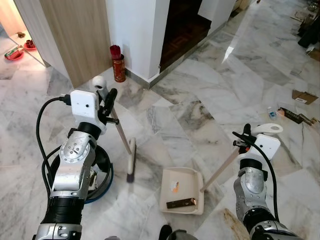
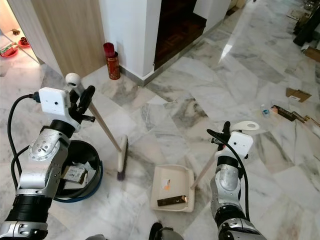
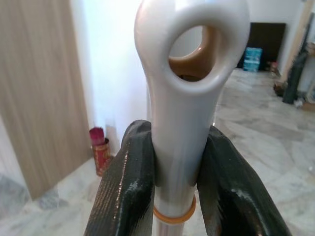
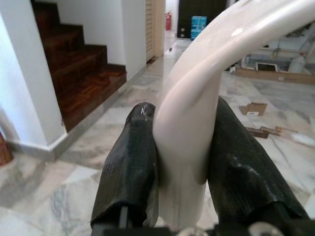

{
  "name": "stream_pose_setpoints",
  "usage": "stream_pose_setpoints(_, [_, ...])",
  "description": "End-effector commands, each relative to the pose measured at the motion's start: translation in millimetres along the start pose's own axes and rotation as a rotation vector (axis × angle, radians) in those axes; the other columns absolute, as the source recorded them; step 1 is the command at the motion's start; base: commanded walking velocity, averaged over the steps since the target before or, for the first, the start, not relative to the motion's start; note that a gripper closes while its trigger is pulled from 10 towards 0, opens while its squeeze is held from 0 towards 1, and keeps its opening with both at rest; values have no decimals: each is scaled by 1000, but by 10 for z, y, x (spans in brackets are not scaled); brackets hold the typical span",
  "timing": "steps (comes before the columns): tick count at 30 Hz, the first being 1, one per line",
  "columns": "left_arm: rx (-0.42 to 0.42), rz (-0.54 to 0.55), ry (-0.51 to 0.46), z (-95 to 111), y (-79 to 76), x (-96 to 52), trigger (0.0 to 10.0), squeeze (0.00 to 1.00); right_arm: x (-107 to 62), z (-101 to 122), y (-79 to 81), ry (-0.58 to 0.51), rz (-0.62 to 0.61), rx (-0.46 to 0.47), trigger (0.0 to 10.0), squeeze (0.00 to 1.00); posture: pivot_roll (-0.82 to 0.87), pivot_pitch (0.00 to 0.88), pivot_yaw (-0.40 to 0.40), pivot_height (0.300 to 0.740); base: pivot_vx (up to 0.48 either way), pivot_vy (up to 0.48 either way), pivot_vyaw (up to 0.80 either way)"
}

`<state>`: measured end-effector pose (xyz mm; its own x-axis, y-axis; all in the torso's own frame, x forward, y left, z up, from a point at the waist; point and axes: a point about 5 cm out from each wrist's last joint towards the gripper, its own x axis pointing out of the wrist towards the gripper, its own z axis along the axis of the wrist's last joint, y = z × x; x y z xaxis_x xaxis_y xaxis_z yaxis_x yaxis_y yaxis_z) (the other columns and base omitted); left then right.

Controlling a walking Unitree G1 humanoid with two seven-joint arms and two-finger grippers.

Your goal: Sweep floor

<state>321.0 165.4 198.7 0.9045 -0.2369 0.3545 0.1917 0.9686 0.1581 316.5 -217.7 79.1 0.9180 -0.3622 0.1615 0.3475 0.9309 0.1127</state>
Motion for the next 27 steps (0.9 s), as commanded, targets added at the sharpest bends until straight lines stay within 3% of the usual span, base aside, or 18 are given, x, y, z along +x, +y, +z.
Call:
stream_pose_setpoints(1, [9,-39,-4,-38,-89,-38,10000,0,28,97,-51,-64,-32,33,10000,0,268,75,-89,740,0,0,0])
stream_pose_setpoints(8, [7,-62,36,-153,-110,-41,10000,0,25,133,-40,-93,-48,47,10000,0,263,54,-58,740,0,0,0])
stream_pose_setpoints(12, [-2,-77,86,-318,-120,-39,10000,0,-20,123,-26,-107,-58,59,10000,0,247,9,-31,740,0,0,0])
stream_pose_setpoints(18, [-10,-88,128,-483,-164,-37,10000,0,-59,141,-96,-135,-91,46,10000,0,209,0,-1,740,0,0,0])
stream_pose_setpoints(27, [-9,-99,137,-552,-201,-66,10000,0,-195,81,-158,-137,-95,6,10000,0,216,0,-9,740,0,0,0])
